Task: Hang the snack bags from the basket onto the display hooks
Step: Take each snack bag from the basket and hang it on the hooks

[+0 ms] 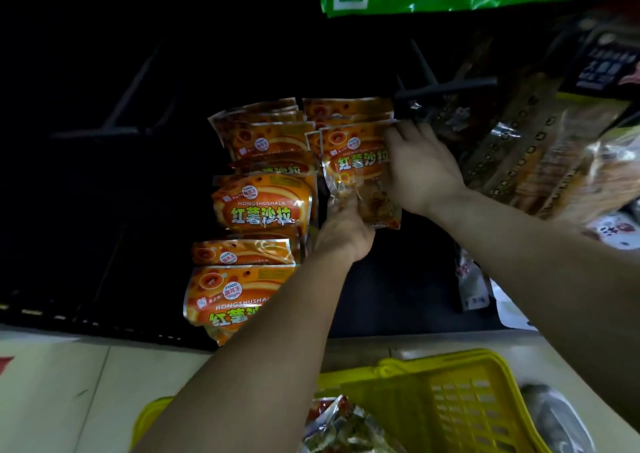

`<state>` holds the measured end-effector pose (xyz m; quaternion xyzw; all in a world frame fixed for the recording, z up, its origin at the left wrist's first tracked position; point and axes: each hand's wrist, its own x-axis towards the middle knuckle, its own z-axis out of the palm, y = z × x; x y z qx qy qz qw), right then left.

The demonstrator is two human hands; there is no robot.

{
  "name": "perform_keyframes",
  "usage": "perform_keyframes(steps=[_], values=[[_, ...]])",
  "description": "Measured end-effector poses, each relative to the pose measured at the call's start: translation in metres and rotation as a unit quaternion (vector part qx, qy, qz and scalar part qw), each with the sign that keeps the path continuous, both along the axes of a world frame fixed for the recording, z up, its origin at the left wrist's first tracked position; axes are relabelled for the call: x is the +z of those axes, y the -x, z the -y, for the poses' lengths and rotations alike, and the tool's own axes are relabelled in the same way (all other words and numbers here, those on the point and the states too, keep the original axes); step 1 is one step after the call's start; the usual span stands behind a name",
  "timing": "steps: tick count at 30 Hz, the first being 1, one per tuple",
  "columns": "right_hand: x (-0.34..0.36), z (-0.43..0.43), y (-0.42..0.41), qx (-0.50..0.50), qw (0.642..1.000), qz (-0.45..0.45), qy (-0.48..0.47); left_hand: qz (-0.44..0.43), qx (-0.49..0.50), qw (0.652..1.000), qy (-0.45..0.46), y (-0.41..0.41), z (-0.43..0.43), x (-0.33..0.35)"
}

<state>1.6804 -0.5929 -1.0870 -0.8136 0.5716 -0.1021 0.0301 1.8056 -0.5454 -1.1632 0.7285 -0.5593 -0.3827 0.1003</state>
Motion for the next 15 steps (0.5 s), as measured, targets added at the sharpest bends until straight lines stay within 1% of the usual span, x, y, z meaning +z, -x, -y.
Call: perform_keyframes(steps=[6,10,15], values=[[0.020,-0.050,0.009,-0.001,0.998,0.025,-0.065,0.011,-0.021,0.999,0.031,-0.009,-0.045,0.030],[0.039,-0.098,0.015,0.001,0.996,0.028,-0.082,0.023,-0.033,0.998,0.044,-0.021,-0.088,0.066],[0.049,-0.170,0.027,-0.005,0.994,0.014,-0.104,0.036,-0.043,0.997,0.061,-0.043,-0.163,0.100]])
